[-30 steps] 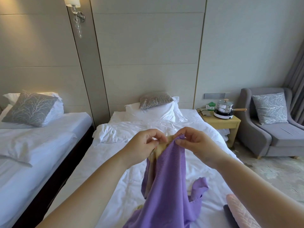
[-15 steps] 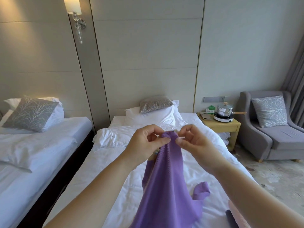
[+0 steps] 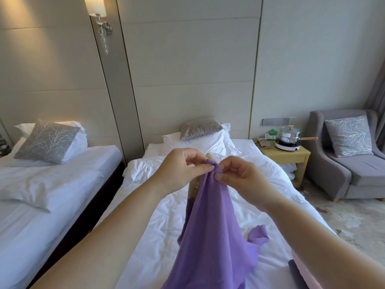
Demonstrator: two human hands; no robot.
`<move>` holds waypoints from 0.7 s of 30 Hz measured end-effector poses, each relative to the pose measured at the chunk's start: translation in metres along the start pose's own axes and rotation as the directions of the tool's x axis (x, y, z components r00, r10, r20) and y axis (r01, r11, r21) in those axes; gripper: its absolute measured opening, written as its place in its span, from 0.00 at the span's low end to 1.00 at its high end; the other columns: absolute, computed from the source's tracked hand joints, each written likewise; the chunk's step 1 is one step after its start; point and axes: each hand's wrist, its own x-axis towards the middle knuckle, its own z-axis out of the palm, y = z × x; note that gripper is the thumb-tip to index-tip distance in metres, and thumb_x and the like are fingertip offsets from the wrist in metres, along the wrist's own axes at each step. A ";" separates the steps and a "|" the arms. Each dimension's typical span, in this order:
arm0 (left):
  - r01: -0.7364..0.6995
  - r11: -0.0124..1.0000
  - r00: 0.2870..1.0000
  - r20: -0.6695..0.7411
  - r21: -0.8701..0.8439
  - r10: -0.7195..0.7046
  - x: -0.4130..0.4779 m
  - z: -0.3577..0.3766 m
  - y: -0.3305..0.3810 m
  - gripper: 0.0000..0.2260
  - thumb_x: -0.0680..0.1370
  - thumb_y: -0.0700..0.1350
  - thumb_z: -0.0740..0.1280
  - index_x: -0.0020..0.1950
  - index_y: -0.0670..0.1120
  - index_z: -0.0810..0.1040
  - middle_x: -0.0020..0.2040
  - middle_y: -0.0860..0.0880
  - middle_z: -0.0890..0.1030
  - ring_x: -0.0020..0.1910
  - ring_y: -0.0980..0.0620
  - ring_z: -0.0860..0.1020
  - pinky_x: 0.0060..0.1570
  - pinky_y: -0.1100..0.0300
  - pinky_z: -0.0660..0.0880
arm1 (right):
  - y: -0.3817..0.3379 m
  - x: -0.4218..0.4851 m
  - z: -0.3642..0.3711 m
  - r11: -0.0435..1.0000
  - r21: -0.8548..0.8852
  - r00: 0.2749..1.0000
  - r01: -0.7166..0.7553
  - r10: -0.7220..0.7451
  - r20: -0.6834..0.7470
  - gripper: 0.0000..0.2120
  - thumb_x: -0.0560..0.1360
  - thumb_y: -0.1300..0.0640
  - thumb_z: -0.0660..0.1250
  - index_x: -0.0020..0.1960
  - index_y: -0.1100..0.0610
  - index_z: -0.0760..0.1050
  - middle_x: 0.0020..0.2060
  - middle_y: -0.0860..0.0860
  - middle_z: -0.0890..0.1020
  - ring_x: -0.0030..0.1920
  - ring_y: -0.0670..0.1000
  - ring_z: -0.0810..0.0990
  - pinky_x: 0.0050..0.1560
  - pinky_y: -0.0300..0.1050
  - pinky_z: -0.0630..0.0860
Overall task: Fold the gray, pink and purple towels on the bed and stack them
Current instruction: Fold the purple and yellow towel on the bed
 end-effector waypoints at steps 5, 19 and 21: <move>-0.054 0.995 0.990 -0.137 -0.087 0.042 0.003 -0.005 0.016 0.07 0.71 0.36 0.73 0.38 0.47 0.81 0.36 0.54 0.84 0.38 0.59 0.80 0.43 0.67 0.76 | 0.012 -0.005 0.006 0.997 -0.038 0.991 -0.069 0.073 0.109 0.12 0.74 0.54 0.69 0.49 0.63 0.78 0.44 0.56 0.81 0.46 0.53 0.78 0.51 0.54 0.74; -0.140 0.978 0.932 -0.353 -0.157 0.076 -0.009 -0.078 0.053 0.09 0.73 0.34 0.70 0.39 0.47 0.77 0.35 0.55 0.82 0.38 0.59 0.78 0.46 0.66 0.75 | 0.019 0.008 0.014 0.959 -0.210 0.957 -0.191 0.229 0.176 0.06 0.75 0.54 0.69 0.43 0.54 0.82 0.41 0.47 0.85 0.42 0.45 0.82 0.47 0.41 0.77; -0.093 0.986 0.905 -0.424 -0.138 0.026 -0.013 -0.094 0.047 0.09 0.73 0.35 0.70 0.38 0.47 0.77 0.34 0.56 0.82 0.36 0.59 0.78 0.48 0.63 0.74 | 0.008 0.020 0.005 0.971 -0.220 0.996 -0.090 0.083 -0.040 0.08 0.73 0.60 0.72 0.37 0.50 0.83 0.40 0.45 0.83 0.39 0.40 0.79 0.45 0.35 0.74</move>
